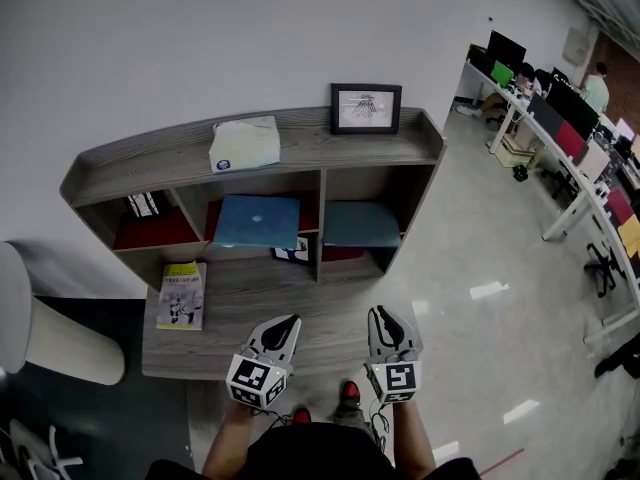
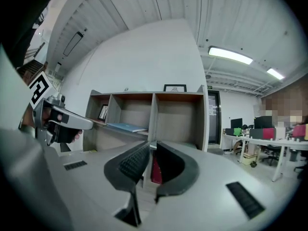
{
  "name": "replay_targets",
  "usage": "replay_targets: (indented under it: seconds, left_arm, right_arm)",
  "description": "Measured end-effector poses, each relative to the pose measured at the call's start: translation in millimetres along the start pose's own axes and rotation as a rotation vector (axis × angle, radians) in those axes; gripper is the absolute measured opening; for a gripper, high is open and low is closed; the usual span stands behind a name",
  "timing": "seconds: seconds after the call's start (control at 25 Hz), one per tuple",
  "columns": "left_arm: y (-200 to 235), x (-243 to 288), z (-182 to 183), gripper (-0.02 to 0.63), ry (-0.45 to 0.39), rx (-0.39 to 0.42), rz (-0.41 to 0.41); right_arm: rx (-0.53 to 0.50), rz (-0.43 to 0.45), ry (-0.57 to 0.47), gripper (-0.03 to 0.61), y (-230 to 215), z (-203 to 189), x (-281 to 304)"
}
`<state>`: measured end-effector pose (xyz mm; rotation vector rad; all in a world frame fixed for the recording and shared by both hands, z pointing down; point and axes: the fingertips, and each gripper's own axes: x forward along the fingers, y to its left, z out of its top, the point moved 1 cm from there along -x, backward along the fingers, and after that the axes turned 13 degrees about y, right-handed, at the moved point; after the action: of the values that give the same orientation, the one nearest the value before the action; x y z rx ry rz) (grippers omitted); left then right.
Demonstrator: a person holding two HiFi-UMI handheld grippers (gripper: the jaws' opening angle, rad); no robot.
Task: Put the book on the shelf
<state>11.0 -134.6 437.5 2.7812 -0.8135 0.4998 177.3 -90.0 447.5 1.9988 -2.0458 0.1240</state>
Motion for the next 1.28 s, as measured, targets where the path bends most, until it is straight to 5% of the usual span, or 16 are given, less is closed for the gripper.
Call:
replay_targets:
  seconds: [0.6, 1.28]
  left_arm:
    - [-4, -37, -23, 0.003, 0.006, 0.020, -0.077]
    - [-11, -35, -20, 0.003, 0.001, 0.023, -0.092]
  right_arm:
    - [0.047, -0.061, 0.052, 0.045, 52, -25, -37]
    - [0.046, -0.064, 0.044, 0.041, 51, -23, -44]
